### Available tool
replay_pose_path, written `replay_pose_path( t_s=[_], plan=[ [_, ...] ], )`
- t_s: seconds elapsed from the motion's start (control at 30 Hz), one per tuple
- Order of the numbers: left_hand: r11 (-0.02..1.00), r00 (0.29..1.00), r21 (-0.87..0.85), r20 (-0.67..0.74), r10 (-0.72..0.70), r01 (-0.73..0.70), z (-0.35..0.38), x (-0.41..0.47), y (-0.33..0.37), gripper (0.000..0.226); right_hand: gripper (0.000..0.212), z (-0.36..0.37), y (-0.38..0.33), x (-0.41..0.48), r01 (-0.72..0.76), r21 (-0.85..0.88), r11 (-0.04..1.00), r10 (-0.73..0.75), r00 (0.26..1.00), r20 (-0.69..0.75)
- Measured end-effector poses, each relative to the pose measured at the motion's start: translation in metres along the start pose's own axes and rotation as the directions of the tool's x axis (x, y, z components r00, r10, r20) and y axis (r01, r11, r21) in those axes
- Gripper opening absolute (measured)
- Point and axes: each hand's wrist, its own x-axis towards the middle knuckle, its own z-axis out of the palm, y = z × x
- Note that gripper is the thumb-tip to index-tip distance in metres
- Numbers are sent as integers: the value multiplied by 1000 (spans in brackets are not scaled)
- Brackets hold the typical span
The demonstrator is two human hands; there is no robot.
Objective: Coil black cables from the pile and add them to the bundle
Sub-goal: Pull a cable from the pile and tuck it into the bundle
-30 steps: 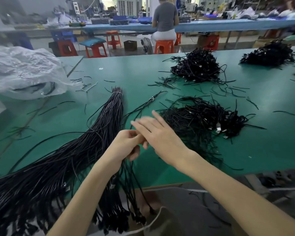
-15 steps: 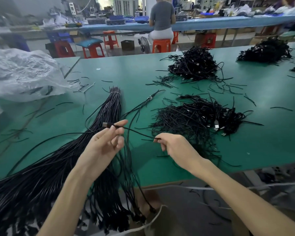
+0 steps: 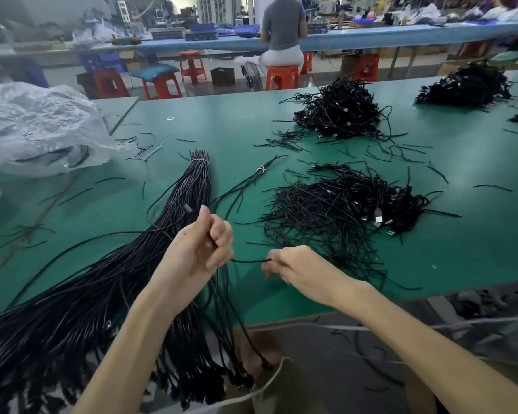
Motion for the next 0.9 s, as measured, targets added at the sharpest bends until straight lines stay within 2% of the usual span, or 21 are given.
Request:
replay_pose_path(
  t_s=[0.07,0.13,0.2,0.27,0.33,0.4,0.43,0.5,0.57,0.67,0.7,0.8,0.9],
  plan=[
    [981,995,195,96,-7,-12,6,-7,6,55,41,-8,2,2,4,80,997,-4,1000,-4],
    [909,964,416,248,-96,-17,15,-14,12,56,52,-17,3,5,24,118,993,-21,1000,-20],
    [791,887,612,362,-286,5,24,-16,11,49,58,-28,-1,11,26,156,987,-23,1000,-19],
    [625,844,780,319,-431,25,32,-12,2,46,64,-35,-8,17,19,219,976,-14,1000,-27],
    [503,909,864,204,-362,6,33,-5,-11,42,69,-39,-17,22,22,282,959,-4,998,-64],
    [451,984,893,69,-167,14,29,1,-21,43,69,-38,-27,25,52,323,945,-13,993,-121],
    [437,996,899,4,-86,35,27,3,-23,46,69,-36,-32,26,69,332,941,-19,988,-152],
    [471,999,882,-34,-6,33,23,6,-26,41,70,-31,-39,28,93,348,933,-19,977,-211],
    [570,1000,821,-3,17,-7,20,6,-28,40,73,-23,-44,29,117,365,924,-11,960,-279],
    [680,1000,733,7,-25,12,14,5,-28,78,65,-9,-51,28,166,311,936,-31,917,-397],
    [733,1000,680,5,-30,19,11,5,-31,79,63,-4,-53,27,182,303,935,-40,906,-422],
    [937,999,348,-43,-8,23,13,6,-33,63,65,14,-59,25,214,297,930,-63,893,-445],
    [997,985,2,-155,75,-76,17,14,-29,67,73,39,-58,24,181,351,919,-25,913,-406]
  ],
)
